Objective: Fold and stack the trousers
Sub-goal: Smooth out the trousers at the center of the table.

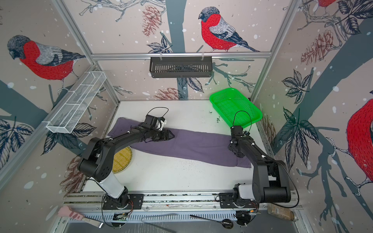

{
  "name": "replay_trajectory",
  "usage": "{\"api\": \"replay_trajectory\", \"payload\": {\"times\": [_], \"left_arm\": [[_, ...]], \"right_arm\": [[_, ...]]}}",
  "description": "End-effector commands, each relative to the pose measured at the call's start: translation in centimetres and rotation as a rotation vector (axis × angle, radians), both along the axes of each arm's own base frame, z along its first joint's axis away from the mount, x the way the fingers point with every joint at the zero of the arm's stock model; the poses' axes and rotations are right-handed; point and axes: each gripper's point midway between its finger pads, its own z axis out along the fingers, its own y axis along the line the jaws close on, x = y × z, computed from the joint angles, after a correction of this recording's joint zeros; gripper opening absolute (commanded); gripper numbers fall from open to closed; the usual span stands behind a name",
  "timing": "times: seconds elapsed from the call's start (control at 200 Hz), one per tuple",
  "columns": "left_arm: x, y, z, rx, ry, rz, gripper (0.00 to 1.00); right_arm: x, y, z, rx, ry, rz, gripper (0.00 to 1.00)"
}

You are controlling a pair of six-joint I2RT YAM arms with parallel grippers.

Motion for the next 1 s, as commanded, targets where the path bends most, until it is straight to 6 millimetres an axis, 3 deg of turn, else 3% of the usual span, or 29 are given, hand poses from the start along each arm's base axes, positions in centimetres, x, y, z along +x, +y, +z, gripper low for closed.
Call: {"api": "replay_trajectory", "payload": {"times": [0.0, 0.135, 0.385, 0.49, 0.62, 0.755, 0.825, 0.881, 0.996], "left_arm": [[0.0, 0.1, 0.1, 0.011, -0.022, -0.015, 0.71], [-0.1, 0.3, 0.1, 0.016, -0.025, -0.013, 0.71], [0.0, 0.2, 0.0, 0.011, -0.025, -0.011, 0.71], [0.0, 0.3, -0.1, 0.016, -0.026, -0.012, 0.71], [0.0, 0.2, 0.0, 0.012, -0.029, -0.011, 0.71], [0.1, 0.3, 0.3, 0.016, -0.039, -0.01, 0.71], [0.1, 0.3, 0.4, 0.013, -0.043, -0.01, 0.71], [0.1, 0.3, 0.3, 0.013, -0.04, -0.012, 0.71], [0.1, 0.3, 0.5, 0.014, -0.046, -0.012, 0.71]], "right_arm": [[-0.8, -0.4, -0.6, -0.041, 0.029, -0.038, 0.54], [-1.9, -1.4, -0.2, -0.123, 0.076, -0.027, 0.52], [-4.3, -1.9, -0.2, -0.116, 0.099, -0.067, 0.43], [-4.7, -2.5, 0.2, -0.111, 0.084, -0.116, 0.39], [-6.5, -4.0, -0.9, -0.052, 0.097, -0.243, 0.33], [-6.3, -5.7, 1.1, -0.116, 0.037, -0.309, 0.21], [-7.2, -7.0, 1.7, -0.143, 0.027, -0.379, 0.18], [-7.6, -7.7, 1.7, -0.134, 0.014, -0.419, 0.18], [-7.9, -8.8, 2.6, -0.151, -0.006, -0.468, 0.31]]}}
